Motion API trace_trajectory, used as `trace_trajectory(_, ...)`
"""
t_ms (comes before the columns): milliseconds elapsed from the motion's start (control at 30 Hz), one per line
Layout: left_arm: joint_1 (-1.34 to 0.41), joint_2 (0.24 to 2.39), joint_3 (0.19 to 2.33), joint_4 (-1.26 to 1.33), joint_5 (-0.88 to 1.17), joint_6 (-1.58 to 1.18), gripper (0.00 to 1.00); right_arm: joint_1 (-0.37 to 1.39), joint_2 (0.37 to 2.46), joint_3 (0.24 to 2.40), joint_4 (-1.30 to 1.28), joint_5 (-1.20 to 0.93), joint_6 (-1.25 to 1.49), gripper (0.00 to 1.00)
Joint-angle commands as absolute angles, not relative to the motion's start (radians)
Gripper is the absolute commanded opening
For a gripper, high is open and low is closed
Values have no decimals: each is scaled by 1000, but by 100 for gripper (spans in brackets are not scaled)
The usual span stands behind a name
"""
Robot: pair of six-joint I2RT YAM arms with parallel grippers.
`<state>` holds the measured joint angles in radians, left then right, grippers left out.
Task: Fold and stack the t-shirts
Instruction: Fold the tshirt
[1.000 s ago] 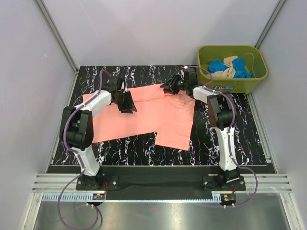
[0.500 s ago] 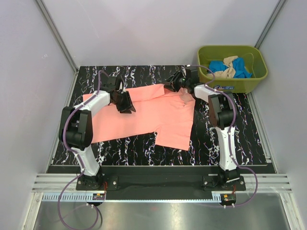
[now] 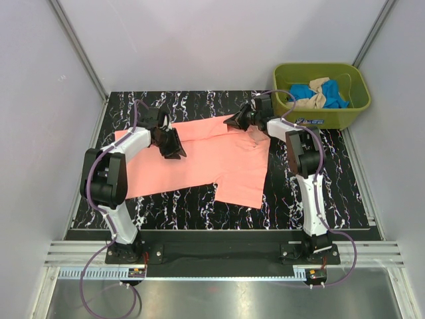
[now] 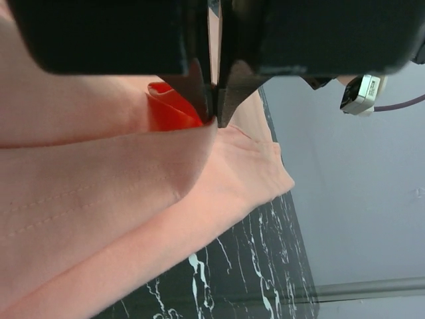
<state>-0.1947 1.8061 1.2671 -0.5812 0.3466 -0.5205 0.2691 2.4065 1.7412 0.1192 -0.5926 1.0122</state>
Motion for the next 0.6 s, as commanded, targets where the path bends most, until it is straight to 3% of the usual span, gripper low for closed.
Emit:
trace_trajectory(0, -187, 1759, 1281, -564, 376, -511, 36, 273, 2367, 1738, -35, -560, 1097, 0)
trace_trajectory(233, -187, 1772, 1295, -537, 419, -520, 36, 308, 2211, 1689, -361, -379, 1150, 0)
trace_trajectory(433, -189, 1796, 1270, -450, 544, -567, 43, 356, 2172, 1625, -422, -305, 1275, 0)
trace_trajectory(567, -192, 1783, 1215, -371, 589, -618, 45, 399, 2149, 1614, -477, -279, 1345, 6)
